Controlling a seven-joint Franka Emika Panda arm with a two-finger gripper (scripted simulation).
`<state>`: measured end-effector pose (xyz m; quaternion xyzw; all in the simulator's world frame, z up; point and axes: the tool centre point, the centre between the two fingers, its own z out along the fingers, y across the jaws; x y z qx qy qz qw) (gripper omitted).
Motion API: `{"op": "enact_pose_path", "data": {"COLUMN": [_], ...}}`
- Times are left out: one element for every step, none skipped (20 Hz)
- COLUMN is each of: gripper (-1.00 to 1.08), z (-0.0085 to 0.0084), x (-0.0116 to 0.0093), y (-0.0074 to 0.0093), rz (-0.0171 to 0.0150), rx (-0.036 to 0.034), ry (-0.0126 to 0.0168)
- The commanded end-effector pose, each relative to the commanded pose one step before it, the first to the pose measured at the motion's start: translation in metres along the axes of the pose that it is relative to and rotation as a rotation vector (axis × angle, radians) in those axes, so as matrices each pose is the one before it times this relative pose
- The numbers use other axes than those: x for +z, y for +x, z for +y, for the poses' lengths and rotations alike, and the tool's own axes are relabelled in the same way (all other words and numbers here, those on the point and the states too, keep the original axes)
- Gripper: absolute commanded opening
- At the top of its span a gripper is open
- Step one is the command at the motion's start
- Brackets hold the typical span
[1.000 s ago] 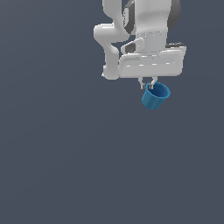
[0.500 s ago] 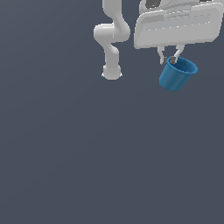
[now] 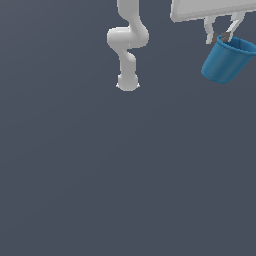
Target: Pick up the object and move it to a goal position.
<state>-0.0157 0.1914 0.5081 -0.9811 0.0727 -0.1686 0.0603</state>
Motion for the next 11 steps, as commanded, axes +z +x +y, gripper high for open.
{"op": "enact_pose_path", "data": {"gripper": [-1.00,-1.00,-1.00,-1.00,-1.00,-1.00,-1.00,-1.00,-1.00,-1.00,-1.00], "z": [-0.00577,-0.00181,-0.00150,-0.00130,-0.00112,-0.00093,-0.00093,-0.00058,-0.00042,-0.00025,-0.00008], "x": [-0.01061,-0.00269,-0.00235,-0.00203,-0.00173,-0.00145,-0.00118,-0.00090,-0.00064,-0.00038,-0.00013], "y": [0.00439,0.00117,0.00109,0.00096,0.00083,0.00071,0.00049,0.00045,0.00032,0.00019,0.00006], "rz": [0.00211,-0.00024,0.00000,0.00000,0.00000,0.00000,-0.00023,0.00000,0.00000,0.00000,0.00000], "rx": [0.00036,-0.00037,0.00000,0.00000,0.00000,0.00000,-0.00043,0.00000,0.00000,0.00000,0.00000], "ry": [0.00111,0.00053,0.00000,0.00000,0.00000,0.00000,0.00049,0.00000,0.00000,0.00000,0.00000]}}
